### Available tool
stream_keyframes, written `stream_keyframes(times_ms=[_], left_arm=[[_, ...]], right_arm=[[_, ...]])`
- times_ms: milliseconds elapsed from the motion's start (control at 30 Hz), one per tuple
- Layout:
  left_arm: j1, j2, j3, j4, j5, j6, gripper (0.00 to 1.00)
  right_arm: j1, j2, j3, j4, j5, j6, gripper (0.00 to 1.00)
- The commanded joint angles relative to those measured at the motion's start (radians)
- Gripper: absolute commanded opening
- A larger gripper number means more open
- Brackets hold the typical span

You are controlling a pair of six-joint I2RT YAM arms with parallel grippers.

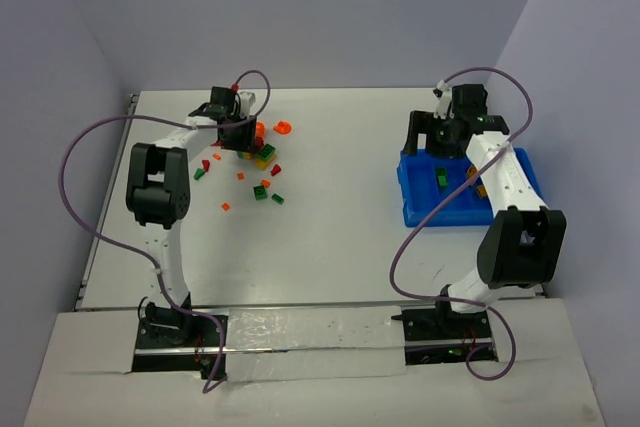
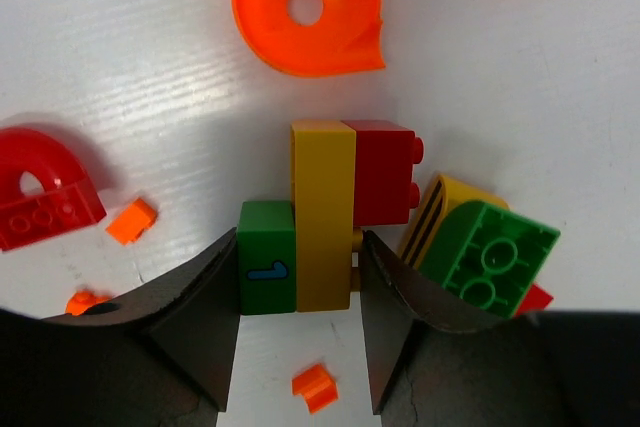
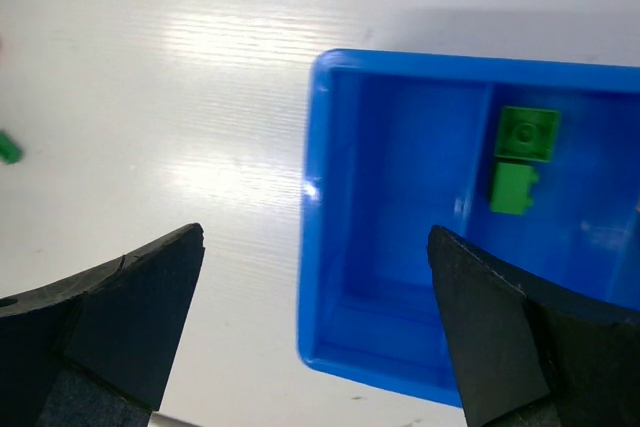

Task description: Sort the legos into containers by color

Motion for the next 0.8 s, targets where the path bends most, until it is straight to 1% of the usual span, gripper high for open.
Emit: stream_keyframes(times_ms=[0,33,67,133,167,233,300,367,433,600,767], left_arm=[[0.001,-0.212,0.014,-0.032,0.002,0.015,0.00],[-0.002,-0.255,0.028,-0.052,0.006,0.015,0.00],[-0.002,-0.262,0.030,-0.056,0.009,0.015,0.00],[-0.022,-0.358,0.033,-0.084,0.005,0.053,0.00],[-0.035,-0.388,0.025,-0.087,-0.002,0.061,0.00],[-0.083,-0.439,-0.028,-0.083,-0.003,0.071,0.00],[-0.148,-0.536,-0.103,-0.054,-0.013,0.067,0.00],[-0.221,-0.584,-0.176,-0.013,-0.027,0.055,0.00],[-0.302,-0.645,-0.231,0.016,-0.053,0.041,0.00],[-0.439,-0.703,-0.244,0.043,-0.088,0.035,0.00],[-0.482,-0.717,-0.235,0.039,-0.091,0.035,0.00]], right_arm=[[0.015,-0.099,-0.013,0.133,-0.235,0.128,1.00],[0.016,-0.122,-0.027,0.171,-0.285,0.161,1.00],[0.016,-0.136,-0.029,0.177,-0.311,0.166,1.00],[0.020,-0.167,-0.037,0.249,-0.360,0.233,1.00],[0.022,-0.171,-0.038,0.271,-0.380,0.239,1.00],[0.023,-0.194,-0.047,0.311,-0.407,0.303,1.00],[0.064,-0.211,-0.060,0.379,-0.444,0.385,1.00],[0.090,-0.216,-0.066,0.408,-0.460,0.419,1.00],[0.141,-0.218,-0.073,0.444,-0.469,0.450,1.00],[0.249,-0.205,-0.081,0.515,-0.508,0.476,1.00],[0.314,-0.161,-0.070,0.528,-0.547,0.473,1.00]])
